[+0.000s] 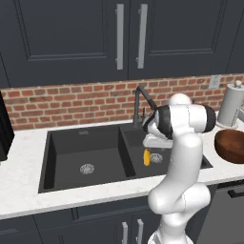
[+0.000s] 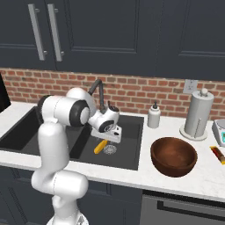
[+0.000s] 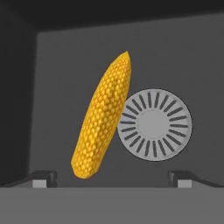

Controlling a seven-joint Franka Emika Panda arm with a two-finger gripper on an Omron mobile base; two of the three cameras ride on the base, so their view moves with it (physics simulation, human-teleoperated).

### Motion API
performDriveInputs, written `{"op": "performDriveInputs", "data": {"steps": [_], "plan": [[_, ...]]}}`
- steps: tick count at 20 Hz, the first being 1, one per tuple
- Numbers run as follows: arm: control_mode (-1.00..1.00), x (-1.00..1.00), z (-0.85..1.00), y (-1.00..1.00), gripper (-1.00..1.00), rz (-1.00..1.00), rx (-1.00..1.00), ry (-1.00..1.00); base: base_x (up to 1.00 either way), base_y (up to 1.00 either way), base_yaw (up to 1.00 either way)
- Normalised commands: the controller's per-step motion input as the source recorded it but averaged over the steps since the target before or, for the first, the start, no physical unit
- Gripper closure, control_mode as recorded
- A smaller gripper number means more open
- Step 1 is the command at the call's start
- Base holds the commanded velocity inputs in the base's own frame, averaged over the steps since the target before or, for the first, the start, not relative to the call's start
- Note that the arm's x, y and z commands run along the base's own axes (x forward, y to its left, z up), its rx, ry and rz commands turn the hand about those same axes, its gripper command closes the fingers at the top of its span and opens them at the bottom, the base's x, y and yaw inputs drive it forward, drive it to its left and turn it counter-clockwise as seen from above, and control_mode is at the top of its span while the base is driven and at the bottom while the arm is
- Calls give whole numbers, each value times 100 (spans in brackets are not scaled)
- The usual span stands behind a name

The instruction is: Pick the corn from the sink and place it in the bowl. Then pick the bowl and place it in the microwave. Then close the microwave door and press the start button.

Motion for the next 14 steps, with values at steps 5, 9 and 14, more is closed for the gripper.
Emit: {"op": "performDriveInputs", "data": {"steps": [5, 9, 14], "plan": [[-100, 12, -24, 14, -100, 0, 0, 0, 0, 0, 0], [-100, 10, -26, 11, -100, 0, 0, 0, 0, 0, 0], [-100, 13, -27, 11, -100, 0, 0, 0, 0, 0, 0]]}}
